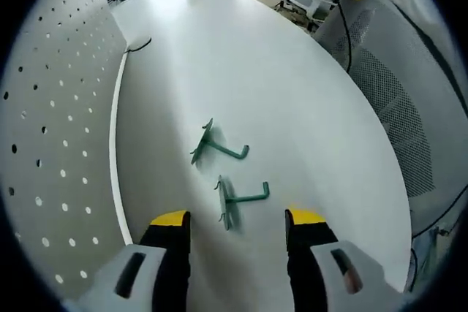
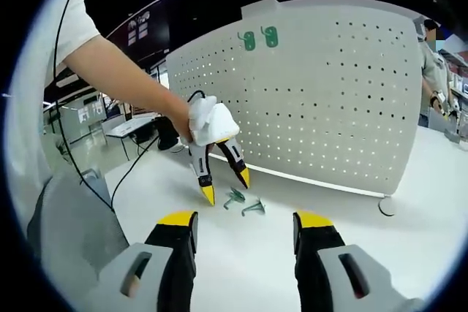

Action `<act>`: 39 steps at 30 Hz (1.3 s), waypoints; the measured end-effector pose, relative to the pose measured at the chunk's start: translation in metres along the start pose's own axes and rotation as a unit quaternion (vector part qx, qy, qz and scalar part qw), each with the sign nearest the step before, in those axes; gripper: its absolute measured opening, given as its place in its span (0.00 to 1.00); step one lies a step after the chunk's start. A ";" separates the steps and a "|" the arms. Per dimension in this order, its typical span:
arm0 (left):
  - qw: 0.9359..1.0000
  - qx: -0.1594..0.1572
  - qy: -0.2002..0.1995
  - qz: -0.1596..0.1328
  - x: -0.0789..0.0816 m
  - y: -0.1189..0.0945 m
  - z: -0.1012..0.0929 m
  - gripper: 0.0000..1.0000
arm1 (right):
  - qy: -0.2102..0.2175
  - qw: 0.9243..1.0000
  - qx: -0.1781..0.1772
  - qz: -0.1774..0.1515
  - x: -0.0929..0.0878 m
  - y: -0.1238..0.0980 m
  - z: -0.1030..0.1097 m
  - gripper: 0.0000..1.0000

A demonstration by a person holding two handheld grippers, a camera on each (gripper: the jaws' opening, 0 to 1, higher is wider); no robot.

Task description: Insert the hook assembly into the mounting plate slot until the hook locks in place.

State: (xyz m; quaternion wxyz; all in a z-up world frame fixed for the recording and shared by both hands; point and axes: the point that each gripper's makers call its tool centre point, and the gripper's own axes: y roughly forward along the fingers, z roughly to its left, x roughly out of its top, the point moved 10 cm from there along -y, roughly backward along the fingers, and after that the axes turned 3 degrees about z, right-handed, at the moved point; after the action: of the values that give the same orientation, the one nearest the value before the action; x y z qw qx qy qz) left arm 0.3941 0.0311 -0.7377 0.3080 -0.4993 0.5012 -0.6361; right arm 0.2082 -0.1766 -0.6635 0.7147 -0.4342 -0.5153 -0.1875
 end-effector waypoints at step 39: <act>0.997 0.046 -0.056 0.002 -0.002 0.000 0.008 0.04 | 0.004 1.000 0.001 0.002 0.000 0.000 0.001 0.48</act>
State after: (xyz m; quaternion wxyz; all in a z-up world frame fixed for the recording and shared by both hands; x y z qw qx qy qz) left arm 0.4023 0.0300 -0.7382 0.3599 -0.5185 0.4539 -0.6290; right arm 0.2078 -0.1760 -0.6636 0.7174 -0.4338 -0.5118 -0.1874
